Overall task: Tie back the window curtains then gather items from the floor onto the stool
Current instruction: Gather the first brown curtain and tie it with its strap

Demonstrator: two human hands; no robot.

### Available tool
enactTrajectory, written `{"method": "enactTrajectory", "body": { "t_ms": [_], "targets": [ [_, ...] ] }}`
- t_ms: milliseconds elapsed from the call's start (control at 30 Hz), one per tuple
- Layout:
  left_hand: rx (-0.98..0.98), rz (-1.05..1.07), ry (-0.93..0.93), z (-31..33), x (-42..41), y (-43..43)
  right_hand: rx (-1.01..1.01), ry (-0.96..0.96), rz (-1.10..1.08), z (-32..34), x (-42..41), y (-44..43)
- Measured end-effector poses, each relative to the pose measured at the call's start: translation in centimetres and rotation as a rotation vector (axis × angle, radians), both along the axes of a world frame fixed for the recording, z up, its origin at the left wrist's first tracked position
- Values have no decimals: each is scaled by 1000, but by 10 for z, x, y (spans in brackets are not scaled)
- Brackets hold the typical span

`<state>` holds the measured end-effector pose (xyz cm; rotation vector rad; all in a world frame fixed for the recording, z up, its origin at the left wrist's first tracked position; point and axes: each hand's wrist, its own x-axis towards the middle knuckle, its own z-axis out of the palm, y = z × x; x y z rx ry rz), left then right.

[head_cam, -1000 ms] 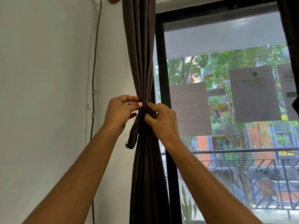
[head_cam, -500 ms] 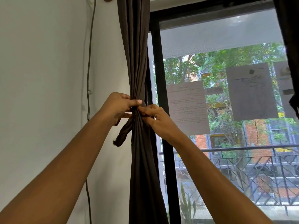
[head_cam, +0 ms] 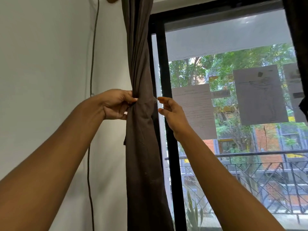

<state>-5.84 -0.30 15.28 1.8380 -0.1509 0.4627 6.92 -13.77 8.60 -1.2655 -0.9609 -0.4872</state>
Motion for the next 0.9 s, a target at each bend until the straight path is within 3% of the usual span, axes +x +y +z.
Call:
{"method": "enactTrajectory", "body": {
  "t_ms": [233, 400, 533, 700, 800, 900],
  "targets": [
    [13, 42, 17, 0, -2, 3, -131, 62, 200, 10, -10, 1],
    [124, 168, 0, -4, 1, 2, -154, -100, -89, 14, -10, 3],
    [188, 247, -49, -13, 9, 5, -89, -343, -451, 11, -19, -14],
    [302, 292, -8, -24, 11, 1, -19, -744, -707, 8, -44, -13],
    [401, 372, 55, -34, 9, 1, -69, -1042, -809, 6, -45, -13],
    [460, 468, 57, -41, 7, -2, -269, -1266, -795, 12, -31, -13]
  ]
}}
